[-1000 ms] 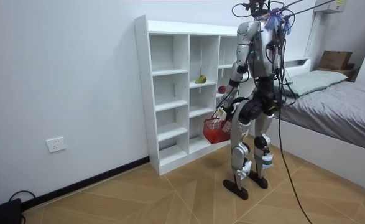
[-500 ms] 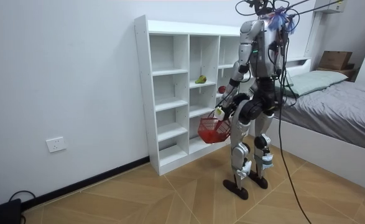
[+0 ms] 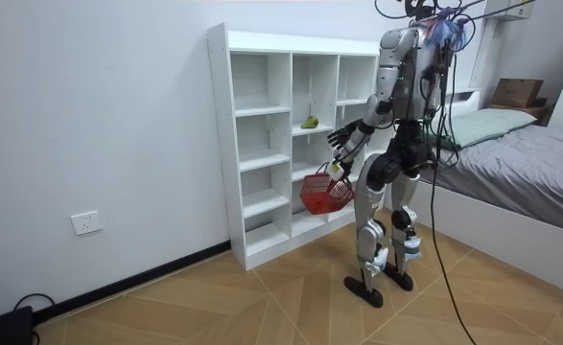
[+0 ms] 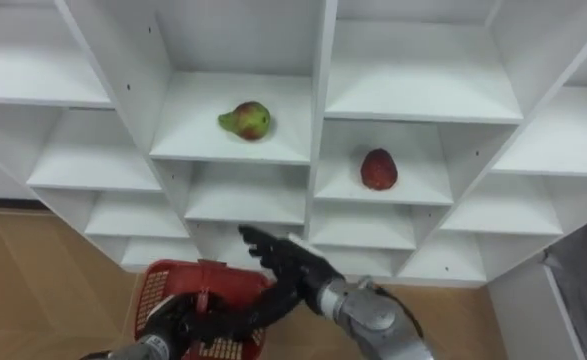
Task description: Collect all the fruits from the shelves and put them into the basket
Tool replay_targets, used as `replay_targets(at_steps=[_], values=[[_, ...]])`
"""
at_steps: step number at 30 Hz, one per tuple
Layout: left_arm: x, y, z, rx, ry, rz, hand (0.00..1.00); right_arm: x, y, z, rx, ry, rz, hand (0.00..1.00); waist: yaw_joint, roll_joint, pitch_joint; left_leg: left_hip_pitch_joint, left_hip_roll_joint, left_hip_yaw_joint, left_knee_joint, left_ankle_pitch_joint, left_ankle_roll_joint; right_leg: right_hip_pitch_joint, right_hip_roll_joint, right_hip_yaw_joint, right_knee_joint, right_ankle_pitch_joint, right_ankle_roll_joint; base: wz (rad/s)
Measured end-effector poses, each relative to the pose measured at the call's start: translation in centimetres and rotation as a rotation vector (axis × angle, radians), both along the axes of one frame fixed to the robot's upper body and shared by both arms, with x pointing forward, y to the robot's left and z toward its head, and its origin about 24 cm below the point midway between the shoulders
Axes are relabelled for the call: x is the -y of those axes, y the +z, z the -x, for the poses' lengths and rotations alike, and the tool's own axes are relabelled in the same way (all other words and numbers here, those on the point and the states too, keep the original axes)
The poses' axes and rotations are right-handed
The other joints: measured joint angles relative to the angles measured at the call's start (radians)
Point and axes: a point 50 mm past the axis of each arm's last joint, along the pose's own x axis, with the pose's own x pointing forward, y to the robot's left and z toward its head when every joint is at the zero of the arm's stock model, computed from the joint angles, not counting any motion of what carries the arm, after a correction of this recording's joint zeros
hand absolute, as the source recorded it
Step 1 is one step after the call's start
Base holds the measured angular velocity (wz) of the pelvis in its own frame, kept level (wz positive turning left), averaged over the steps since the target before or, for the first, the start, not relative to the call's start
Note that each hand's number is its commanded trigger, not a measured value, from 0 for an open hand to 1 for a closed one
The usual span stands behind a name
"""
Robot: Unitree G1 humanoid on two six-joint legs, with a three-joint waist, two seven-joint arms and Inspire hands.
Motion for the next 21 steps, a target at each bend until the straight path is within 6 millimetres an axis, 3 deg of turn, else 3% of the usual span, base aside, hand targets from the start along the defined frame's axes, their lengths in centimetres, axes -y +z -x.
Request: replay_targets(at_steps=[8,16,21], values=[[-0.4,0.5,-0.4,0.041,-0.009,-0.007,1.00,-0.8,4.4,-1.2,0.269,0.024,0.032,0.00,0.004,-0.013,0.0021,0.048,-0.007,-0.001,-0.032,0.000,0.000,0.041,-0.003,0.004,-0.018,-0.005,0.006,0.00],[-0.3,0.8,-0.6,0.070,-0.012,0.001,1.00,-0.3,8.3,-2.1,0.456,-0.026,0.018,0.00,0.003,-0.019,0.0028,0.071,-0.008,0.001,-0.040,-0.002,0.001,0.057,-0.004,0.009,-0.016,-0.007,0.008,0.00],[-0.8,0.9,-0.3,0.080,0.029,0.009,1.00,0.4,10.6,-2.7,0.565,-0.102,0.000,0.00,0.005,-0.018,0.0078,0.106,-0.006,-0.001,-0.039,-0.010,0.000,0.097,-0.002,0.007,-0.018,-0.008,0.009,0.00]])
